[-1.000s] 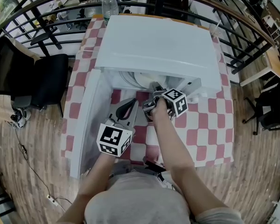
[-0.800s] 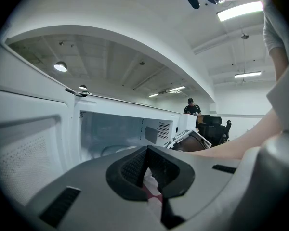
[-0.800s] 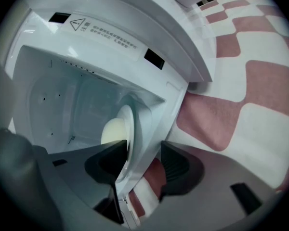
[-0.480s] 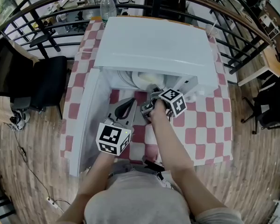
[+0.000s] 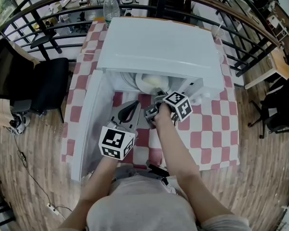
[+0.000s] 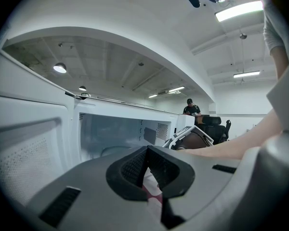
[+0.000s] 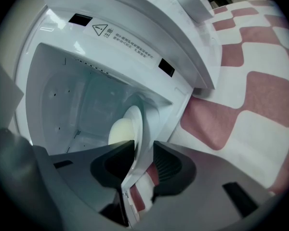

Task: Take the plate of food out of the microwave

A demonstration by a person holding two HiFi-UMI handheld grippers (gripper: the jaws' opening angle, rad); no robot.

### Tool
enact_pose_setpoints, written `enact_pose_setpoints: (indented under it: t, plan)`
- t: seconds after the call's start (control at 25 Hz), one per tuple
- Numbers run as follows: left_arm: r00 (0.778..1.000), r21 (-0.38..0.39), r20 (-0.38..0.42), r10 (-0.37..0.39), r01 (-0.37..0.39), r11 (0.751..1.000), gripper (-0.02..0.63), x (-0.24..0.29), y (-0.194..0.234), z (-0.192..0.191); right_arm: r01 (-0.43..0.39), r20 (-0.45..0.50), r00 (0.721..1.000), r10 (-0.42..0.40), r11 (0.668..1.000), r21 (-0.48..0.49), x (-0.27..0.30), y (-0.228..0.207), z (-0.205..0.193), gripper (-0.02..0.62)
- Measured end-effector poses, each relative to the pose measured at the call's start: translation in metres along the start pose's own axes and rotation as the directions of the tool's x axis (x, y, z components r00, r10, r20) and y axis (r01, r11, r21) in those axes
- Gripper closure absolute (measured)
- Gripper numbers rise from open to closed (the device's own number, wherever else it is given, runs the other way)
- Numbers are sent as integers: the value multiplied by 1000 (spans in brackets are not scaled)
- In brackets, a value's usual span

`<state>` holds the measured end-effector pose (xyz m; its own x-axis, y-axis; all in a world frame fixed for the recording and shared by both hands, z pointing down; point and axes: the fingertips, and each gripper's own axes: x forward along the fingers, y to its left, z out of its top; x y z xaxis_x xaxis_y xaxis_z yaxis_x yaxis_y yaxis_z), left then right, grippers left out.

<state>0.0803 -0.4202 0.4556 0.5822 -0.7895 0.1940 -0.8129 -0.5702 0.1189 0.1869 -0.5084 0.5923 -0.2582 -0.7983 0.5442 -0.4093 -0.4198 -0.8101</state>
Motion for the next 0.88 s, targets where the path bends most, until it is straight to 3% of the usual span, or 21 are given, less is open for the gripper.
enact_pose_setpoints:
  t: [0.12, 0.36, 0.56, 0.88]
  plan:
    - [1000, -1, 1, -1, 1, 1000, 606, 0, 0, 0, -20, 7, 1000, 21, 1000, -21, -2, 6, 2, 528]
    - [1000, -3, 2, -6, 6, 1000, 606, 0, -1, 1, -96, 7, 995, 96, 993, 71, -1, 6, 5, 542]
    - [1000, -5, 5, -7, 7, 1000, 606, -1, -1, 1, -214, 33, 977, 212, 960, 179, -2, 7, 4, 557]
    - [1000, -4, 13, -8, 9, 1000, 606, -4, -3, 3, -297, 46, 955, 294, 936, 188, -7, 11, 4, 560]
